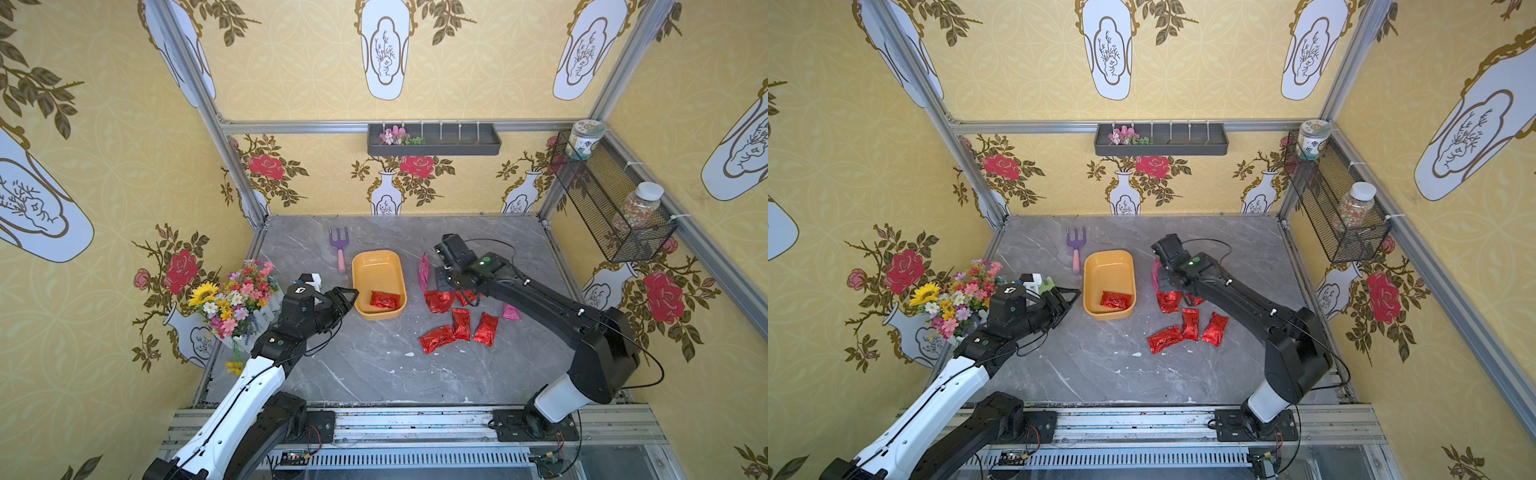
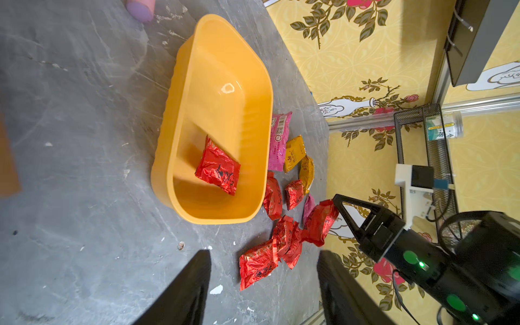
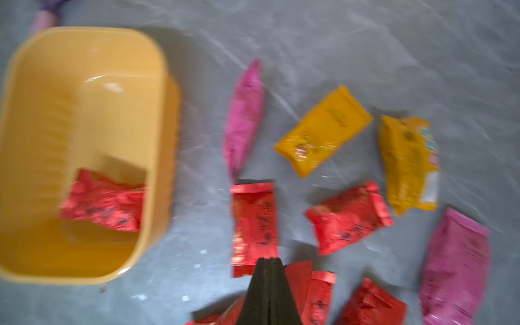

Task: Take the tea bags out of the storage box
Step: Place the tea bag at the center of the board.

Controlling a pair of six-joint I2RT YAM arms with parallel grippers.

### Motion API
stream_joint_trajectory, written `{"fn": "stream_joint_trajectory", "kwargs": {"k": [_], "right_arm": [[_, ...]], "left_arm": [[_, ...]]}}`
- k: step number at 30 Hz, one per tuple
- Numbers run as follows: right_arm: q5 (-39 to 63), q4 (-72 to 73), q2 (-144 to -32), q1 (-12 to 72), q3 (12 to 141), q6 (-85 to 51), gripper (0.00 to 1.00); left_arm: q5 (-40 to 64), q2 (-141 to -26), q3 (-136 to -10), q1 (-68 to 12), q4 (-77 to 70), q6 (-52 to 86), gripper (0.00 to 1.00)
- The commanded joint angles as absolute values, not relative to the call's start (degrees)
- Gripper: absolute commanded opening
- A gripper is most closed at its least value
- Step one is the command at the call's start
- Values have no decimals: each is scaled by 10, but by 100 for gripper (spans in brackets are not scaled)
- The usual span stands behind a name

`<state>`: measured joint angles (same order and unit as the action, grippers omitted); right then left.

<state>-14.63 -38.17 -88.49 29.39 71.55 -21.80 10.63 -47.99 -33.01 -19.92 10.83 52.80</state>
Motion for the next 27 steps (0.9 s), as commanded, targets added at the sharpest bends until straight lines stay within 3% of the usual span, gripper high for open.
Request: {"fn": "stream_joint_trajectory", "kwargs": {"k": [1, 5, 12, 27], "right_arm": [[-158, -396, -854, 232, 677, -216, 0], [-153, -408, -832, 178, 628, -240, 0], [-271, -462, -835, 168, 580, -316, 0], [-311, -501, -873, 160, 539, -420, 0]], "left_arm": [[113, -498, -337, -214, 68, 530, 65], [116, -523, -338, -227, 40, 533, 65], [132, -561, -344, -229, 7, 527, 65], [153, -581, -327, -229, -34, 523, 65]]}}
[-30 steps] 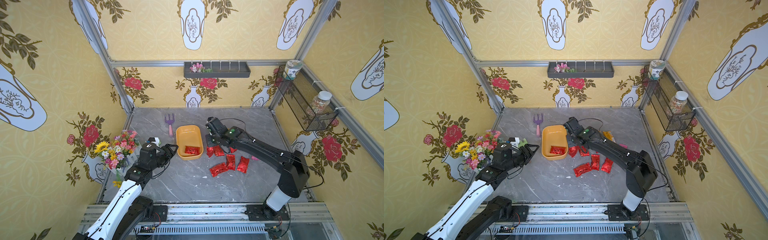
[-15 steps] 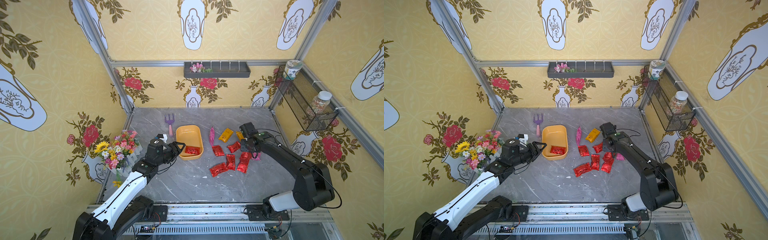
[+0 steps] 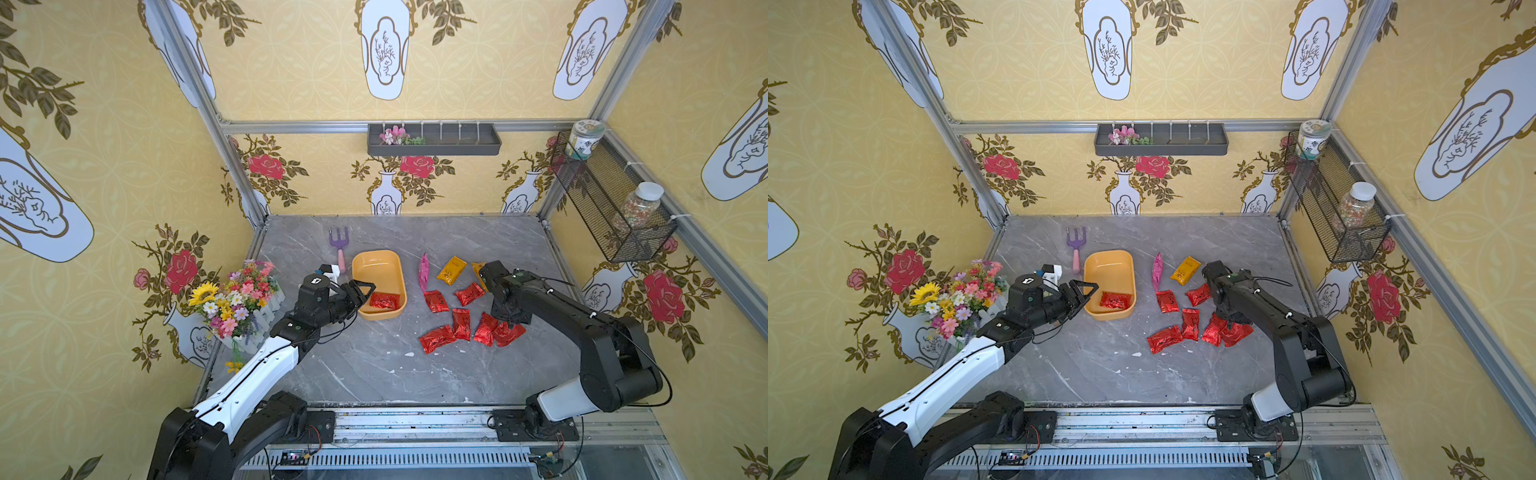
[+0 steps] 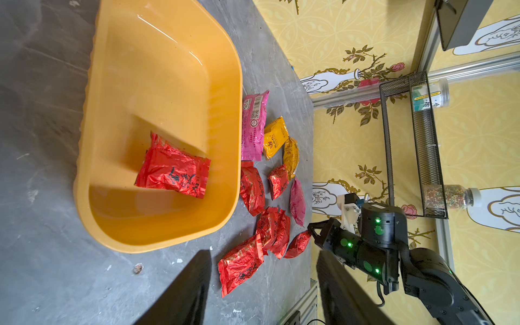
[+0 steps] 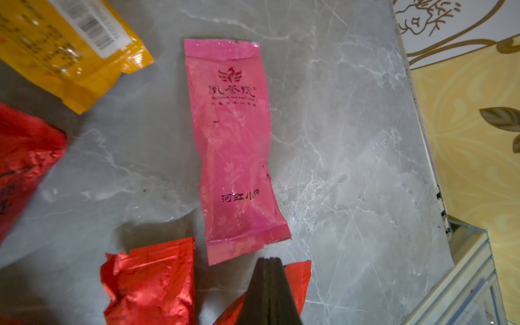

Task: Take the tea bags out of the storage box
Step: Place the tea bag at the center of the board.

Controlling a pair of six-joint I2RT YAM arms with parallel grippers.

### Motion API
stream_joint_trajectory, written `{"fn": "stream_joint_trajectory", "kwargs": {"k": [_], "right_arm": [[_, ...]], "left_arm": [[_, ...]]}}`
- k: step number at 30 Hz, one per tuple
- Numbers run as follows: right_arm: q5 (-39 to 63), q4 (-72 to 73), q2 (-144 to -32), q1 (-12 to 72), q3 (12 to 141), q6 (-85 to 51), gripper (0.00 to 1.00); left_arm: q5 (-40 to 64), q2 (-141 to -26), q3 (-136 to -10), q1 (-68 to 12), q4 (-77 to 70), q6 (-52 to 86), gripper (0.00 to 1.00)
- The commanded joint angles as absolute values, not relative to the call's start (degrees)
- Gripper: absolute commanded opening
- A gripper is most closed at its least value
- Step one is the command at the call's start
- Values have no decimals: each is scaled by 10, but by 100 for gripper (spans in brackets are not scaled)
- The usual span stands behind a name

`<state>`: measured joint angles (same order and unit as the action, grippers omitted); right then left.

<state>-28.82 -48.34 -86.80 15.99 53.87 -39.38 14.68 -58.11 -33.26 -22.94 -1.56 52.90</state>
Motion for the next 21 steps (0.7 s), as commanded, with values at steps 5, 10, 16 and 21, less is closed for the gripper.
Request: {"fn": "stream_joint_trajectory", "kwargs": {"k": [5, 10, 16, 21], "right_arm": [[-314, -506, -882, 160, 542, -427, 0], [-315, -510, -881, 160, 546, -427, 15], [-303, -500, -839, 162, 549, -407, 26], [-326, -499, -789, 210, 588, -359, 24]], "left_arm": [[146, -575, -331, -229, -15, 511, 66], [116, -575, -364, -229, 46, 473, 65], [88, -589, -411, -229, 118, 432, 64], [80, -590, -424, -229, 129, 435, 64]]}}
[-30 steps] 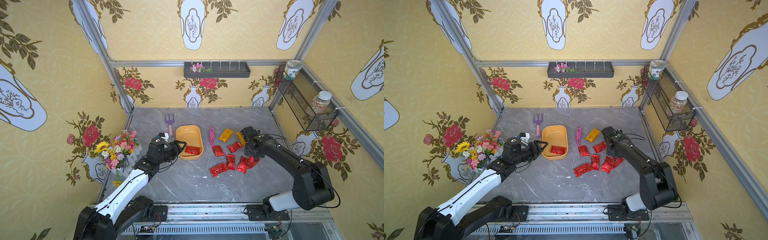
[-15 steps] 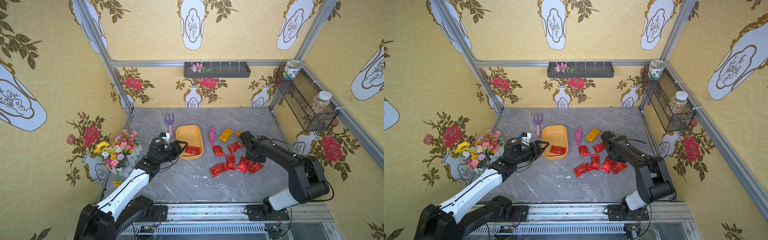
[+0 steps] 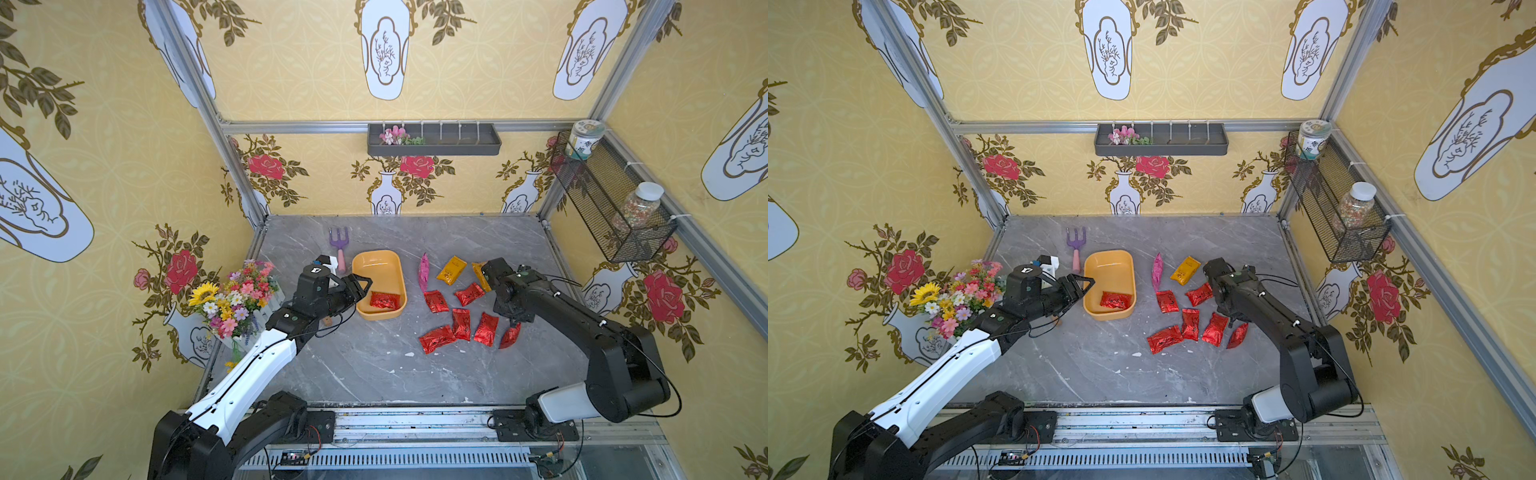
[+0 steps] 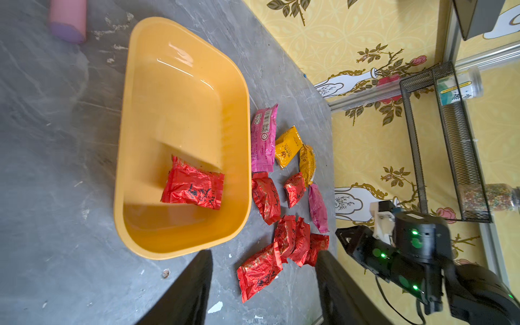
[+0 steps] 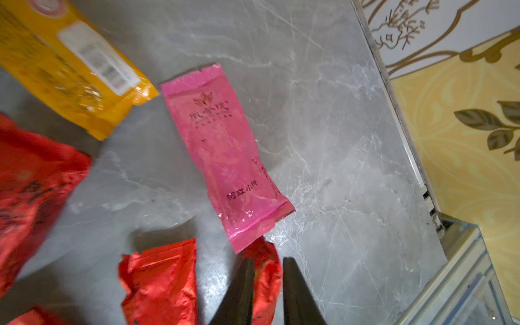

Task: Take the tea bags out of the storage box
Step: Place the tea bag at the center of the board, then pick up the tea bag from the storage box.

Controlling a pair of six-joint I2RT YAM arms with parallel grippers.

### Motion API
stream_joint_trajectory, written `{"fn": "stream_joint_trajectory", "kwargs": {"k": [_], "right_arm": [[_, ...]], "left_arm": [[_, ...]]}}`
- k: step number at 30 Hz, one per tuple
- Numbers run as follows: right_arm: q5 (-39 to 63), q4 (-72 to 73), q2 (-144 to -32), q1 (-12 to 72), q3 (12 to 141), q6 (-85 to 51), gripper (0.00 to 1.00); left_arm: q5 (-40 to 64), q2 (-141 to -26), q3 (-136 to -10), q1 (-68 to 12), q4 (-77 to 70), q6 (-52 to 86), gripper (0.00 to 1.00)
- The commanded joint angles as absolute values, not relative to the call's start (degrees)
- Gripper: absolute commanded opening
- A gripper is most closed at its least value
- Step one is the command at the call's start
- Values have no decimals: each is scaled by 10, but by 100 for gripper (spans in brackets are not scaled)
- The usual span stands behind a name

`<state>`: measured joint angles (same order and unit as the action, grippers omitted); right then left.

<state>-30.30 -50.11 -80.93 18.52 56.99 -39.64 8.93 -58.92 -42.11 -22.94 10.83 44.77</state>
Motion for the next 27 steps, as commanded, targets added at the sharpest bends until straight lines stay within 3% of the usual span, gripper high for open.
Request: {"fn": "stream_joint_trajectory", "kwargs": {"k": [1, 5, 8, 13, 20, 27], "right_arm": [[-326, -491, -781, 232, 601, -335, 26], [-268, -449, -775, 310, 657, -238, 41], [-231, -439, -803, 357, 715, -214, 46], [-165, -426, -871, 406, 802, -212, 46], [39, -340, -940, 427, 842, -234, 40], [74, -316, -936, 435, 822, -256, 39]], "left_arm": [[79, -591, -424, -229, 129, 439, 64], [76, -605, -423, -229, 129, 444, 64], [75, -611, -416, -229, 128, 449, 64], [59, -644, -435, -229, 143, 425, 61], [48, -747, -500, -229, 174, 370, 48], [31, -850, -566, -229, 202, 326, 35]]}}
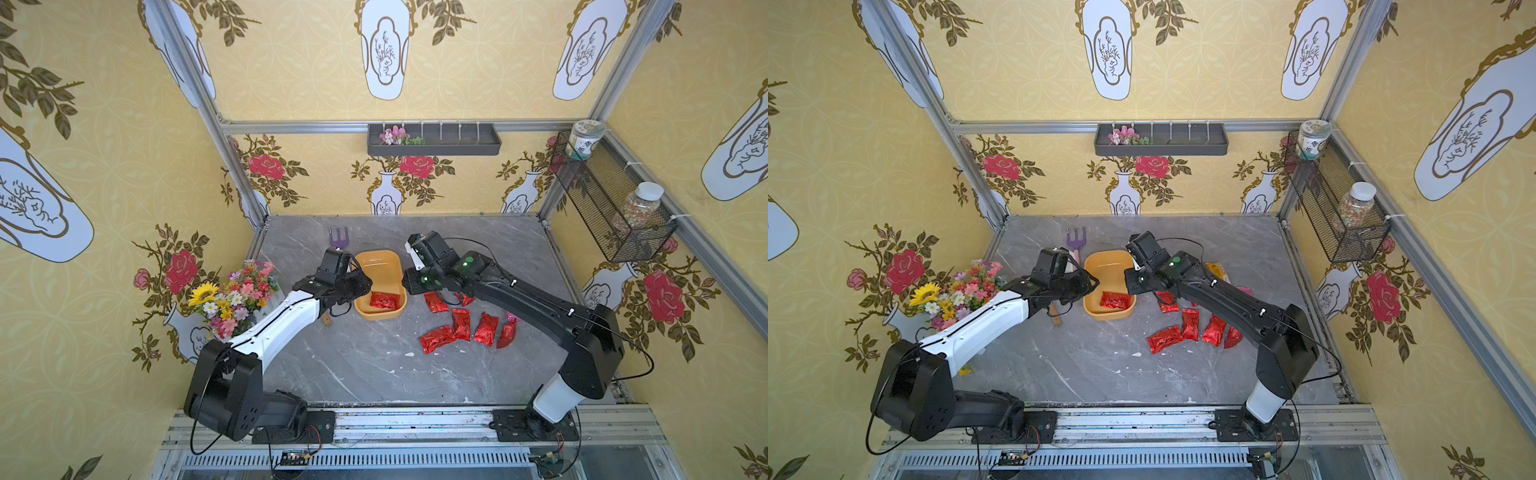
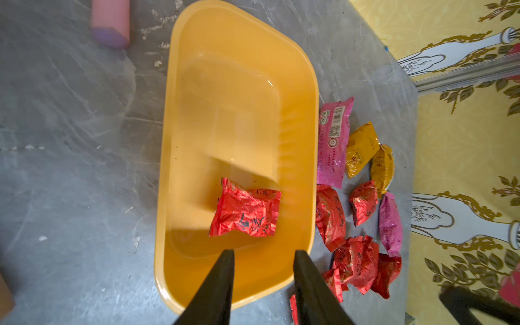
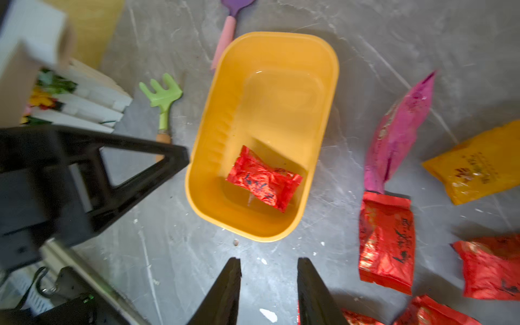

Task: Take the tea bags out of the storage box
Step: Pick up the tea bag from the storage box.

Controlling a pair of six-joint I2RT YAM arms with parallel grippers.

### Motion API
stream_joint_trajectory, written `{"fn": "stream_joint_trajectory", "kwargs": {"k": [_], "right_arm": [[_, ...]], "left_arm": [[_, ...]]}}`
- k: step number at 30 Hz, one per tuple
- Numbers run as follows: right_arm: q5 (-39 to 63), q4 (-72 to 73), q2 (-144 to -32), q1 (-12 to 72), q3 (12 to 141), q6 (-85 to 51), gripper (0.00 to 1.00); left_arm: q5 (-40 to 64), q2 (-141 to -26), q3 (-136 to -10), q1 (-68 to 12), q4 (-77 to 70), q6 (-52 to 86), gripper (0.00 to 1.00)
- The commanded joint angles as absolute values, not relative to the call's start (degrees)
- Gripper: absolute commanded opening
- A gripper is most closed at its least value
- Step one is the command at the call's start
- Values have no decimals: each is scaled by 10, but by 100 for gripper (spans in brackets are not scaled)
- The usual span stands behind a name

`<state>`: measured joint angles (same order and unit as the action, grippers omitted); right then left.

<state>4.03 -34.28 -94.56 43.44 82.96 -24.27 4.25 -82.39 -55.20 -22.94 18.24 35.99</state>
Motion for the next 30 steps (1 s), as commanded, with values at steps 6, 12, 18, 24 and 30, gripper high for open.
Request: {"fn": "stream_joint_trajectory", "kwargs": {"k": [6, 12, 18, 24, 30], "right_arm": [[73, -314, -886, 436, 776, -257, 39], [64, -321, -851, 435, 748, -257, 40], [55, -324, -846, 431, 738, -255, 40], [54, -322, -848, 426, 739, -252, 40], [54, -324, -846, 418, 739, -250, 40]], "left_arm": [[27, -933, -602, -229, 210, 300, 31], [21, -987, -610, -229, 200, 296, 34], [32, -1002, -610, -231, 187, 300, 34], [46, -1020, -615, -233, 187, 297, 32], [50, -1032, -614, -235, 183, 299, 24]]}}
